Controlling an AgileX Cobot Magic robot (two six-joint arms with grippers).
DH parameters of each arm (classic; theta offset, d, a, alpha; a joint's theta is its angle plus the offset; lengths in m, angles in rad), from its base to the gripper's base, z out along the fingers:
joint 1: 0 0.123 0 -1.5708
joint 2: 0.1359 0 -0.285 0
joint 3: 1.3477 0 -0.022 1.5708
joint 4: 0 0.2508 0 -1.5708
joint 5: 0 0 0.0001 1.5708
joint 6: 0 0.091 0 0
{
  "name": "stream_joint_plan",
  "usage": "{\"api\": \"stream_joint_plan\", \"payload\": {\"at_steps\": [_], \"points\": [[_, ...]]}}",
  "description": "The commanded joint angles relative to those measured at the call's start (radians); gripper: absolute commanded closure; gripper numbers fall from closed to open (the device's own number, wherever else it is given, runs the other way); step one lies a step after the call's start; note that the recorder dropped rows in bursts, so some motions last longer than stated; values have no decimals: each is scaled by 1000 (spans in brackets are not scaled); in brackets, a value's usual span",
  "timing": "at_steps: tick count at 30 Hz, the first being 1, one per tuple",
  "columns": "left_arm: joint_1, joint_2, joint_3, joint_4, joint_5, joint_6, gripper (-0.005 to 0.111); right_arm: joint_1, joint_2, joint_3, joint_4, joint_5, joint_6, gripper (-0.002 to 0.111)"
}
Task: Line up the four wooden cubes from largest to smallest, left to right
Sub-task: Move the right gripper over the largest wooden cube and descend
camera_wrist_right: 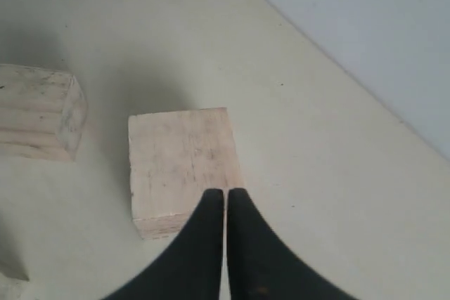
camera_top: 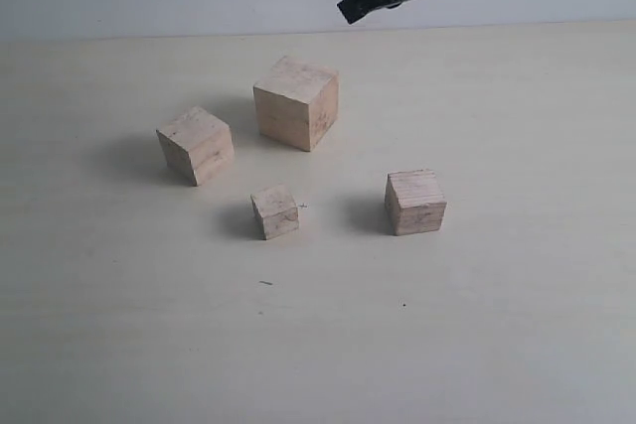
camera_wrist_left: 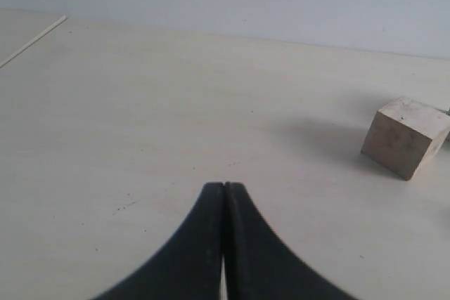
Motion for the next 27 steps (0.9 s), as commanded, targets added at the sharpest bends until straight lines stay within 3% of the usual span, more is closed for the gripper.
{"api": "stream_joint_plan", "payload": {"at_steps": [1,7,9,15,27], "points": [[-7,-6,1,-2,-12,-2,107,-2,56,-7,212,19,-115,87],[-7,-6,1,-2,-12,-2,107,-2,121,-7,446,19,-435,35],[-7,-6,1,-2,-12,-2,107,-2,136,-7,510,14,-458,24],[-7,-6,1,-2,-12,-2,107,-2,177,-7,567,14,-654,23],[-7,-6,1,-2,-12,-2,107,-2,257,-7,779,32,-855,21]]}}
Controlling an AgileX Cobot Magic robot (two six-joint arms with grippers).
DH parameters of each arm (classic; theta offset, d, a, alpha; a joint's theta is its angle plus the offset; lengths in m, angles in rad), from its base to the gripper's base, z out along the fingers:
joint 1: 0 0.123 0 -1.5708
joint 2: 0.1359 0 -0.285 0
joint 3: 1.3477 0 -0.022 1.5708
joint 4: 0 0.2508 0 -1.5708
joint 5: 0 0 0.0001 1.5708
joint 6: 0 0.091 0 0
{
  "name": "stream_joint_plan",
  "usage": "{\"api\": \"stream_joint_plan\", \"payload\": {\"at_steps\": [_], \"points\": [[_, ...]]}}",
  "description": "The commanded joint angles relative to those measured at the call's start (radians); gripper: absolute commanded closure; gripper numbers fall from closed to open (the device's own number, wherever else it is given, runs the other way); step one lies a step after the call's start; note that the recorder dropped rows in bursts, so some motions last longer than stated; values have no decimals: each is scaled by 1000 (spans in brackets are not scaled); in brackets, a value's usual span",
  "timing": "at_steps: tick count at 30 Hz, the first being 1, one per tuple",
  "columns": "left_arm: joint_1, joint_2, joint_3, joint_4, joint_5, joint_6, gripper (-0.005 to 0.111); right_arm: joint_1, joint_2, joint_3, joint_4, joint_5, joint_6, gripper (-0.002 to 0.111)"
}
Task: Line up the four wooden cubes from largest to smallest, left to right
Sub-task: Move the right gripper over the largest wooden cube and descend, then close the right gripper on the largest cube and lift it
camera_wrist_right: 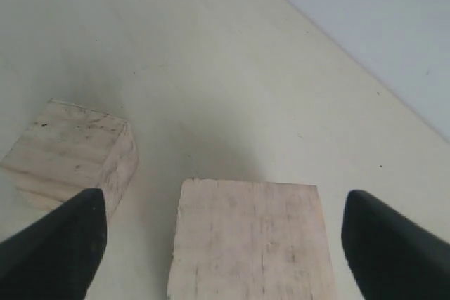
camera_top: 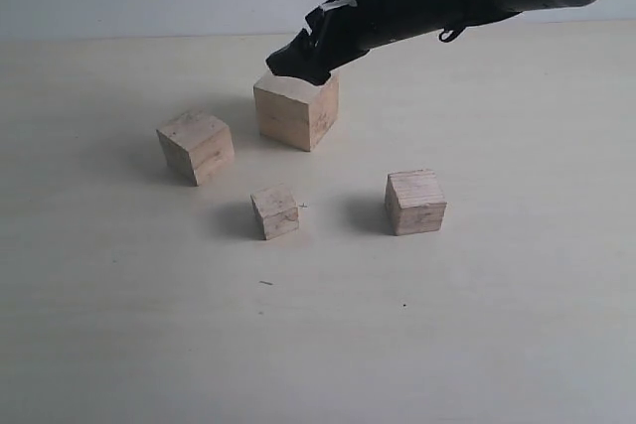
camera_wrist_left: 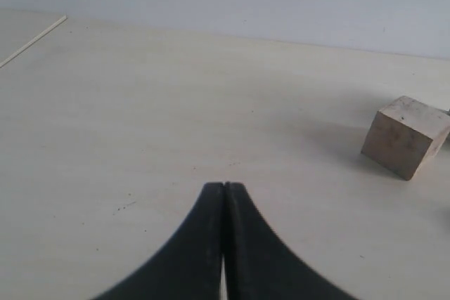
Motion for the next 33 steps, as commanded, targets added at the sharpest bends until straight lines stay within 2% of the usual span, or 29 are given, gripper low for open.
{"api": "stream_joint_plan", "payload": {"at_steps": [1,6,19,21,22,25,30,31,33], "points": [[-7,-6,1,-2,-12,-2,107,-2,32,-7,67,0,-74,19],[-7,-6,1,-2,-12,-2,107,-2,65,-7,159,0,-146,3],[-7,-6,1,-2,-12,-2,107,-2,179,-50,171,-57,-195,3],[-7,-6,1,-2,-12,-2,107,-2,186,-57,171,-57,-195,6],[-7,-6,1,-2,-12,-2,107,-2,186,-57,171,-57,-195,10],[-7,-6,1,-2,-12,-2,107,-2,181,-57,165,-55,-187,37],[-7,-6,1,-2,-12,-2,107,-2,146,-57,79,-16,-37,102],[-7,-6,1,-2,-12,-2,107,-2,134,-57,50,-8,-7,107],[-7,-6,1,-2,-12,-2,107,-2,109,-57,18,1,2,108]]}}
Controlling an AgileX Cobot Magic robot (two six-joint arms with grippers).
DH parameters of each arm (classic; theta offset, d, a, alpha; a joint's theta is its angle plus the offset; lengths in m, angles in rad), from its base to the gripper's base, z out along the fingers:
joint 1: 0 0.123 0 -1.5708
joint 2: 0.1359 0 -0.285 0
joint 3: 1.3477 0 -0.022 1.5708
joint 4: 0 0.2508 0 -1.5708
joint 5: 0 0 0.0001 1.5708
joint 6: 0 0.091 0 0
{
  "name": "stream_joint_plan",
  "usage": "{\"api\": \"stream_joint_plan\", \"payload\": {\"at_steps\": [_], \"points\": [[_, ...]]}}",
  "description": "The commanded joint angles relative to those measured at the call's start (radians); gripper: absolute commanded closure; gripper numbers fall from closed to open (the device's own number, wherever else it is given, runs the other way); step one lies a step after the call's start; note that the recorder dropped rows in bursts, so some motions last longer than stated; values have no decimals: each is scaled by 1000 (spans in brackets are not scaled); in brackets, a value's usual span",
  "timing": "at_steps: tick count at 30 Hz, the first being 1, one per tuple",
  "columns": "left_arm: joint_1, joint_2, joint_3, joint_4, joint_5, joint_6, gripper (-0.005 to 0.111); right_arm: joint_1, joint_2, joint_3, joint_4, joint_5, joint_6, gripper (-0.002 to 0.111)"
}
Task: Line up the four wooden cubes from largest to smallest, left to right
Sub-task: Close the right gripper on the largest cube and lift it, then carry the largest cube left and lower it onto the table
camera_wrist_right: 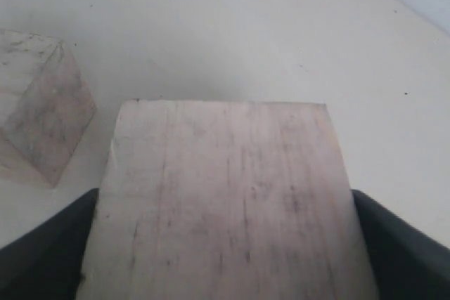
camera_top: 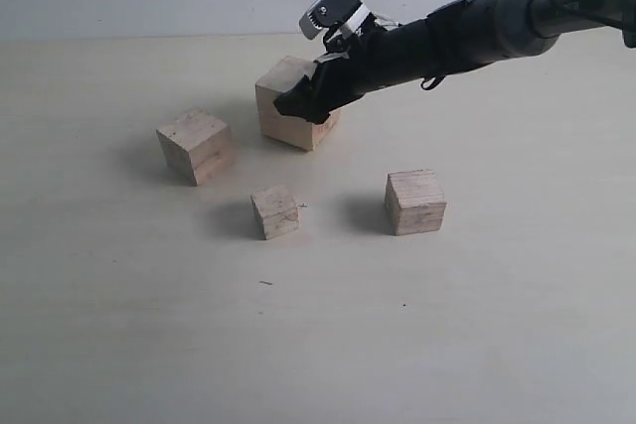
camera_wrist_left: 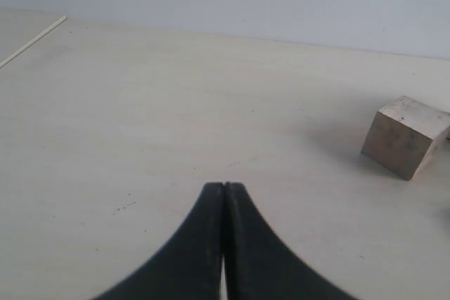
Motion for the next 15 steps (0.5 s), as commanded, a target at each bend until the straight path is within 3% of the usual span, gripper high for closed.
{"api": "stream_joint_plan", "payload": {"at_steps": [1,8,15], "points": [[-7,-6,1,-2,-12,-2,107,-2,-73,-7,-60,60,60,108],[-7,-6,1,-2,-12,-2,107,8,-183,-7,-9,238,73,108],[-7,-6,1,-2,-12,-2,107,116,-212,-23,36,414,-40,108]]}}
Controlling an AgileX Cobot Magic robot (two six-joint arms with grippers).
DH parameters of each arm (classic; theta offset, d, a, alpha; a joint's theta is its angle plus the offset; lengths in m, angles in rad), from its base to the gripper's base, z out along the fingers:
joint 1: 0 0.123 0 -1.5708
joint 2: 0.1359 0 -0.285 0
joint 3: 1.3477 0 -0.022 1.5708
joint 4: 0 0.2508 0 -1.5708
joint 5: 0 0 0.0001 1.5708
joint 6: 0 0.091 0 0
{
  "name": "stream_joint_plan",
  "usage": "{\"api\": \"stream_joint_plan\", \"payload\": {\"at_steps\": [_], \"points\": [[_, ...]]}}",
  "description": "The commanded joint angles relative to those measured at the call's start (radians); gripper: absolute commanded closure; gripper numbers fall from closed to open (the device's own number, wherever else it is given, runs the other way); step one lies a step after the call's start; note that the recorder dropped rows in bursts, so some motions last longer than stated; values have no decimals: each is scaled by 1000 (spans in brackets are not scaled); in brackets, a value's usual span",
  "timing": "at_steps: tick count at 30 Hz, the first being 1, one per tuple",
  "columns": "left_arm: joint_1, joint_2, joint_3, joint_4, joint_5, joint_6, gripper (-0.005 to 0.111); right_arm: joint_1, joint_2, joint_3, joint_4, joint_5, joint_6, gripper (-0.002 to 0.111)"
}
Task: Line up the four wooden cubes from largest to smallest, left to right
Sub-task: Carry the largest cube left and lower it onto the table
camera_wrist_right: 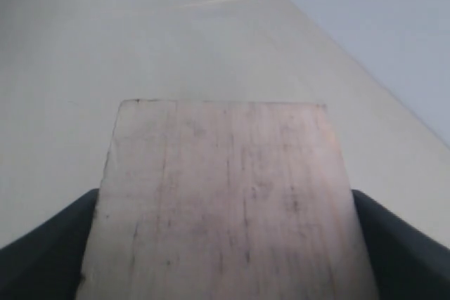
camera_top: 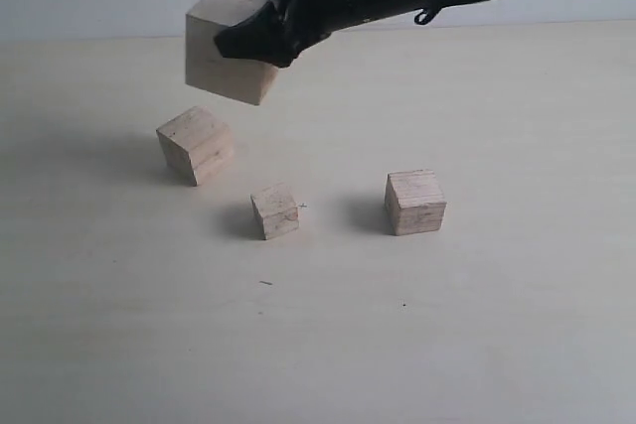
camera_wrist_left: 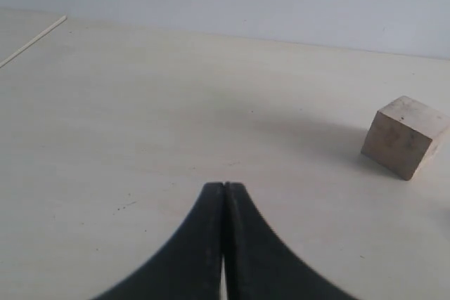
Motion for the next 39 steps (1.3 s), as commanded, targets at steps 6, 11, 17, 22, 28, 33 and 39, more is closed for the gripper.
{"api": "stream_joint_plan", "payload": {"at_steps": [6,11,17,22,28,33,39], "points": [[-7,-6,1,-2,-12,-2,107,192,7,-33,29,85,-207,108],[-7,-6,1,-2,-12,-2,107,262,72,-67,64,15,-134,108],[-7,-6,1,-2,-12,-2,107,288,158,-126,54,5,-122,108],[-7,-6,1,-2,-12,-2,107,286,213,-163,34,-31,-122,108],[-7,-6,1,-2,-12,-2,107,279,266,-188,-20,-79,-114,108],[-7,-6,1,-2,-12,-2,107,252,289,-194,-45,-103,-98,108],[-7,-6,1,-2,-12,-2,107,193,289,-194,-70,-125,-18,108]]}}
